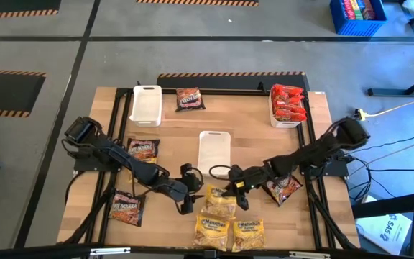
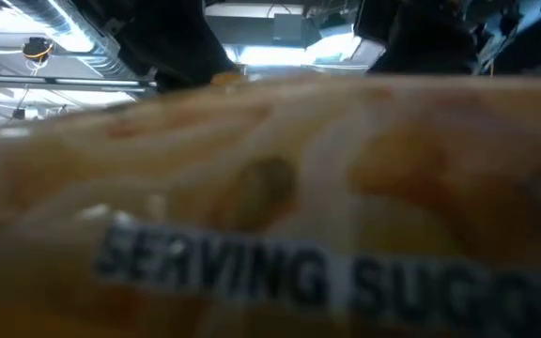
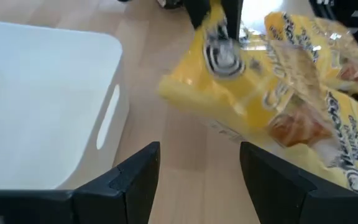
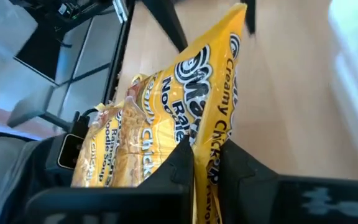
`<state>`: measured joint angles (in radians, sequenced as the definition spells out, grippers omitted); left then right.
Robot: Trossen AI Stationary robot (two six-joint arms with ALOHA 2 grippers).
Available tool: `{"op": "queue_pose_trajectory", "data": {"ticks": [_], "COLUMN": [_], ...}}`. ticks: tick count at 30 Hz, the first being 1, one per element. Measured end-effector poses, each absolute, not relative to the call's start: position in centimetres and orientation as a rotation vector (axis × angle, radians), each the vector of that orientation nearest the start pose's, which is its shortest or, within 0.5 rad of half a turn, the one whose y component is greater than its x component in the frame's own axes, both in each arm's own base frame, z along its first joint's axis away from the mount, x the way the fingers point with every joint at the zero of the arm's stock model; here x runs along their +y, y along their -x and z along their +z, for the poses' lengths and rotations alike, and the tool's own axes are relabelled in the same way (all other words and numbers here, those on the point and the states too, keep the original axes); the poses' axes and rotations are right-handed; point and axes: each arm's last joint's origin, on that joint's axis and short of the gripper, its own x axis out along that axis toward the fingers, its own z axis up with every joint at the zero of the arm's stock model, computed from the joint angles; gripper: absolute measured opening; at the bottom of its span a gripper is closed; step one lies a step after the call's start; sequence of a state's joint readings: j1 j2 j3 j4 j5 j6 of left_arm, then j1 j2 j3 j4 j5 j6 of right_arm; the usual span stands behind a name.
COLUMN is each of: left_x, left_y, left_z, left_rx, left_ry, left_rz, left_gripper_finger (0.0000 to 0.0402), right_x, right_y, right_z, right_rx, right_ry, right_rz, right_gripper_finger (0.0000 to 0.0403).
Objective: Sort Maruchan noodles
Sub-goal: Put the yellow noodle pack into the white middle bin
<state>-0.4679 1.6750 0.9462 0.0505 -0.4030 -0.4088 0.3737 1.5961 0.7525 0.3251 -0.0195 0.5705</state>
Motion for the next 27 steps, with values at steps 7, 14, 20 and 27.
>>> {"op": "queue_pose_trajectory", "data": {"ticks": [7, 14, 20, 27], "left_x": [-14.3, -13.9, -13.5, -11.6], "left_y": [-30.5, -28.8, -27.0, -25.5], "left_z": [20.1, 22.4, 23.8, 22.7], "left_rx": [0.609, 0.636, 0.661, 0.552], "left_ry": [0.111, 0.125, 0.024, 0.112], "left_rz": [0.057, -0.013, -0.065, -0.134], "left_gripper_finger": [0.0215, 0.0215, 0.0215, 0.0215], "right_x": [11.1, 10.0, 8.3, 3.8], "right_y": [-28.6, -27.5, -27.9, -28.8], "right_z": [20.5, 23.8, 27.4, 29.9], "right_rx": [0.518, 0.473, 0.527, 0.580], "right_ry": [-0.389, -0.222, -0.012, 0.159], "right_rz": [0.213, 0.113, -0.048, -0.234], "right_gripper_finger": [0.0022, 0.0022, 0.0022, 0.0022]}}
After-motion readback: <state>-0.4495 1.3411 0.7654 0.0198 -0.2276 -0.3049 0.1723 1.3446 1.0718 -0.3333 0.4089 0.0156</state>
